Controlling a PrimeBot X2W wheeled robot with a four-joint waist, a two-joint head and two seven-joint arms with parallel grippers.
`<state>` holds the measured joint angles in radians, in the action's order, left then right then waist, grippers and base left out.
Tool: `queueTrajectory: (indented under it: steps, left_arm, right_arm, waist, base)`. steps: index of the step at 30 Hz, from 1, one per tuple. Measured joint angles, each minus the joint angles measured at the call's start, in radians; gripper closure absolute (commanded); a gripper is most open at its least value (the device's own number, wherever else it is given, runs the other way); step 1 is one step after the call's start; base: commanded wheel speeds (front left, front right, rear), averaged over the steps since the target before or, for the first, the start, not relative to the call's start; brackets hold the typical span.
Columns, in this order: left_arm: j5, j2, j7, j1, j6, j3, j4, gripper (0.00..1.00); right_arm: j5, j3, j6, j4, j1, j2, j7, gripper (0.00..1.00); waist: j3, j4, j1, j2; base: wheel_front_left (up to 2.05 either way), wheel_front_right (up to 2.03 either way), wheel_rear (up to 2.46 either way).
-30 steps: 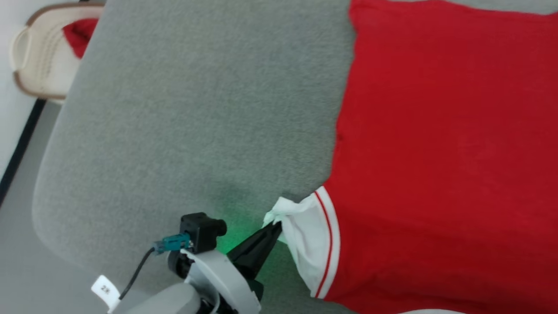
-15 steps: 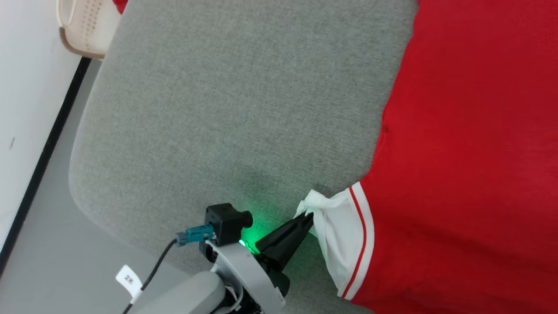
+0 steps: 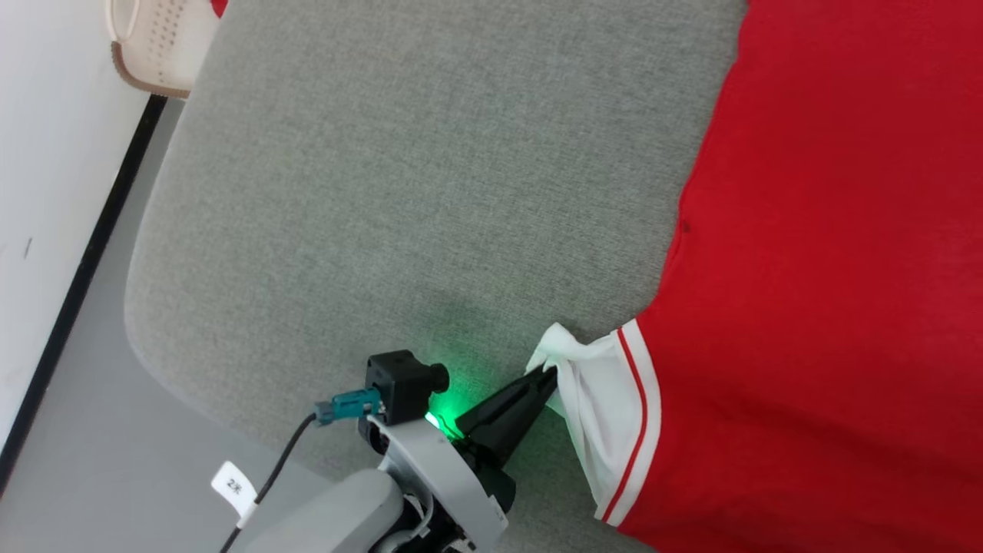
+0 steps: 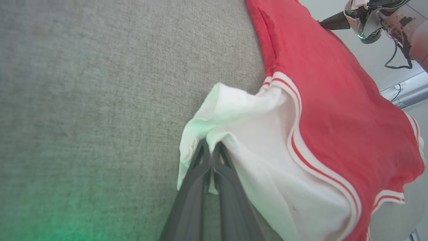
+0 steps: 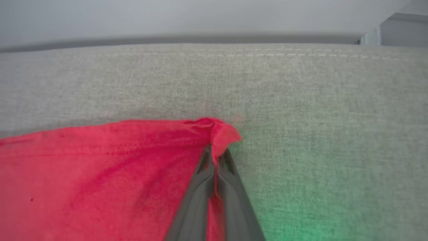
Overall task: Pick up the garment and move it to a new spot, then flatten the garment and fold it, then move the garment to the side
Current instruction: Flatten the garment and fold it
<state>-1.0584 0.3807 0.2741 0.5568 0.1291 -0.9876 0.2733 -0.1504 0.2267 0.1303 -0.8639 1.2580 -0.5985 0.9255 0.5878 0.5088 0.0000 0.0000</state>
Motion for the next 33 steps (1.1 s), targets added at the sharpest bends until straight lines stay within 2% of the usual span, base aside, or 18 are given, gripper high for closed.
queueTrajectory:
  steps: [6,13,18,23,29,33]
  left_arm:
    - [0.010,0.009,-0.001,-0.010,0.003,0.024,0.013,1.00]
    - [0.013,0.042,-0.006,-0.034,0.002,0.057,0.022,1.00]
    - [0.009,0.073,-0.007,-0.056,-0.017,0.076,0.024,1.00]
    - [-0.002,0.105,-0.012,-0.081,-0.039,0.086,0.019,1.00]
    - [-0.016,0.137,-0.023,-0.109,-0.062,0.094,0.005,1.00]
    - [-0.025,0.158,-0.027,-0.128,-0.074,0.099,-0.006,1.00]
  right_arm:
    - [-0.011,0.002,0.000,0.029,-0.027,0.058,0.000,1.00]
    - [-0.135,-0.079,0.000,0.128,-0.131,0.100,0.016,1.00]
    - [-0.247,-0.176,0.001,0.253,-0.270,0.077,0.030,1.00]
    - [-0.358,-0.228,0.001,0.372,-0.415,0.036,0.040,1.00]
    - [-0.447,-0.225,0.001,0.514,-0.576,0.017,0.049,1.00]
    - [-0.475,-0.193,0.001,0.608,-0.681,0.030,0.063,1.00]
  waist:
    - [-0.027,-0.030,0.0000,0.0000]
    - [-0.074,-0.086,0.0000,0.0000]
    - [-0.115,-0.138,0.0000,0.0000]
    - [-0.159,-0.191,0.0000,0.0000]
    - [-0.216,-0.249,0.0000,0.0000]
    - [-0.253,-0.283,0.0000,0.0000]
  base:
    - [0.00,0.00,0.00]
    - [0.00,0.00,0.00]
    - [0.00,0.00,0.00]
    - [0.00,0.00,0.00]
    - [0.00,0.00,0.00]
    - [0.00,0.00,0.00]
